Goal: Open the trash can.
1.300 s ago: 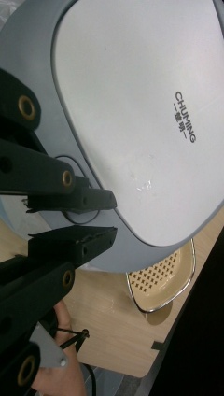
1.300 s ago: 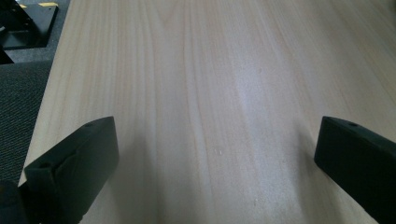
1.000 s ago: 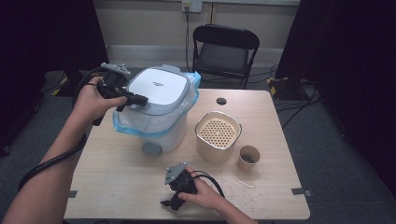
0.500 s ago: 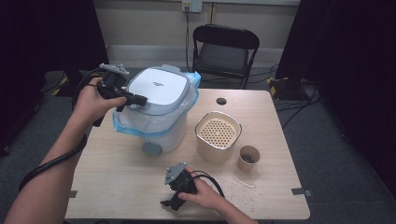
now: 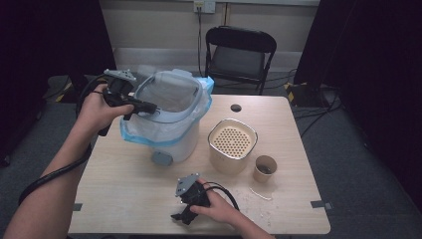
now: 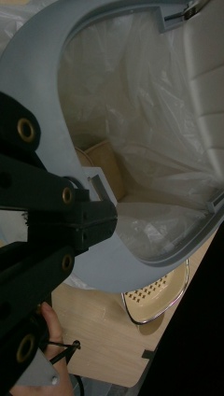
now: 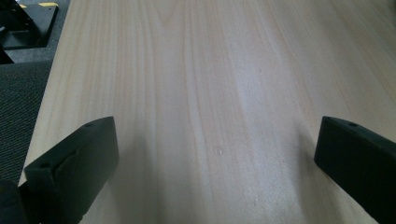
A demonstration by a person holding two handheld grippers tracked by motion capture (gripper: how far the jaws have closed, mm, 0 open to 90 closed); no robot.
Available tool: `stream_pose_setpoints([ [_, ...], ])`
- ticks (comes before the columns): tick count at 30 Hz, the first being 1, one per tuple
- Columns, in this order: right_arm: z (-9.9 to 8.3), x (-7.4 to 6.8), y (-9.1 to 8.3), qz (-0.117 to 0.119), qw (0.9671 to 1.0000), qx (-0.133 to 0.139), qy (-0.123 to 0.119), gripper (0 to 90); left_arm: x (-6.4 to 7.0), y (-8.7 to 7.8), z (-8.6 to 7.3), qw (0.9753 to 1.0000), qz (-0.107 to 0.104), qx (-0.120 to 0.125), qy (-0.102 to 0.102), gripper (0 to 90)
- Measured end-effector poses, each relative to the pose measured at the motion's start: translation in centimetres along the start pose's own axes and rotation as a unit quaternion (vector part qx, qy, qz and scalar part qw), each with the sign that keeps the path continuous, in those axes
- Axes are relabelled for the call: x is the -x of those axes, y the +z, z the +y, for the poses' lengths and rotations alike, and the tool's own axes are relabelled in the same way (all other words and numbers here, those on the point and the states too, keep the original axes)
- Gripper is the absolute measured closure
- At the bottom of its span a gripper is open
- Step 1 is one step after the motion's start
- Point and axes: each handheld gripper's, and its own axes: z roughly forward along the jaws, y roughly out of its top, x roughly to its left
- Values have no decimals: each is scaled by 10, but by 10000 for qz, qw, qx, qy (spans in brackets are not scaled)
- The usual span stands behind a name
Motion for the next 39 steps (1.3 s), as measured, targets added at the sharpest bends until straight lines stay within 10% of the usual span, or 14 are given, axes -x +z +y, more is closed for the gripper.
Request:
stream_pose_setpoints([
  [11,0,0,0,-3,10000,4,12,0,-1,-3,-4,9999,-41,98,59,895],
  [39,0,0,0,-18,10000,4,27,0,10,-18,-33,9998,-150,99,-93,283],
])
